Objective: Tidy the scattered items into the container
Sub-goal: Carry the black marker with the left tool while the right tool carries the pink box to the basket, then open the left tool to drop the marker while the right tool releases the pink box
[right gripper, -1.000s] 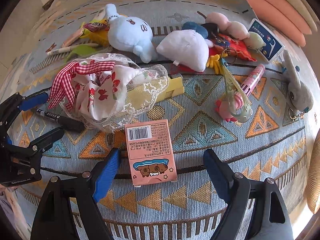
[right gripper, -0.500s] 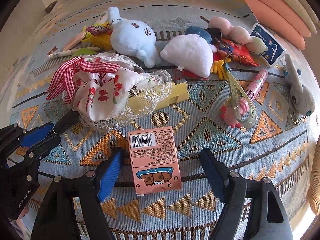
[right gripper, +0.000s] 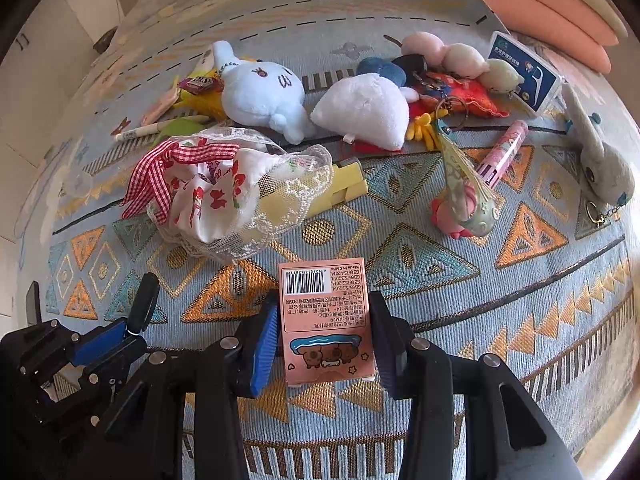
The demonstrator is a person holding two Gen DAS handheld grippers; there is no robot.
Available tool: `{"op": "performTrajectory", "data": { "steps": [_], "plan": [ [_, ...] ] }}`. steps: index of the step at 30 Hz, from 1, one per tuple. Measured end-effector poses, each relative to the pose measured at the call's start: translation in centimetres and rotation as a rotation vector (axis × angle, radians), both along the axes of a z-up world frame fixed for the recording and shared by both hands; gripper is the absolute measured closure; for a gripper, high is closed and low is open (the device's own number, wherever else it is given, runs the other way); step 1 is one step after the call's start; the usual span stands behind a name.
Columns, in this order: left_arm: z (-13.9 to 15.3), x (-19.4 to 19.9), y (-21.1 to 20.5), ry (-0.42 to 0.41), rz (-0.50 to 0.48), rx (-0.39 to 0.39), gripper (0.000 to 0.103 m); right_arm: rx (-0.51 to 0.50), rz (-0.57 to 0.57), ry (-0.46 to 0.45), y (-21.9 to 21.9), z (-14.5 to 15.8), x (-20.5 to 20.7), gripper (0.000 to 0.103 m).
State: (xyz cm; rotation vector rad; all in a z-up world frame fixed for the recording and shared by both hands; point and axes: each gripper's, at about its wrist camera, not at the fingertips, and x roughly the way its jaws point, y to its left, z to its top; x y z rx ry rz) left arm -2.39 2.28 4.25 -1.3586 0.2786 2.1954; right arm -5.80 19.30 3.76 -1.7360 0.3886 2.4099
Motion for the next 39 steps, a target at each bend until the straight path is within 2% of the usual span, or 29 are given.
{"op": "performTrajectory", "data": {
  "steps": [7,10,12,16,20,25,28,32,36,39],
  "plan": [
    [2.6,1.5,3.7,0.016,-0.058,0.047,0.095,-0.079,-0.074,0.070,2.8,3.4,2.2,0.060],
    [4.0,1.9,5.9,0.026,-0.106,0.072,0.095,-0.193,-0.109,0.083,5.0,4.8,3.0,0.060],
    [4.9,2.0,7.8,0.038,-0.134,0.073,0.095,-0.142,-0.119,0.103,5.9,6.6,1.8,0.060],
    [7.4,1.9,12.1,0.071,-0.208,0.099,0.095,-0.082,-0.157,0.163,11.0,9.8,5.7,0.060],
    [10.0,1.7,18.1,0.114,-0.301,0.153,0.095,0.009,-0.275,0.223,17.2,13.8,9.6,0.060],
    [12.7,1.1,25.8,0.146,-0.389,0.244,0.095,0.089,-0.451,0.258,25.2,16.2,14.6,0.060],
    [13.3,1.3,30.4,0.133,-0.441,0.291,0.095,0.110,-0.541,0.261,28.7,16.5,17.0,0.060],
    [12.8,2.3,36.3,0.120,-0.512,0.305,0.095,0.129,-0.624,0.222,32.5,15.1,19.3,0.060],
    [10.6,3.1,41.4,0.075,-0.557,0.283,0.095,0.112,-0.684,0.171,35.0,12.7,20.6,0.060],
    [8.4,3.2,43.9,0.012,-0.566,0.271,0.095,0.095,-0.712,0.143,36.1,11.0,21.1,0.060]
  ]
}}
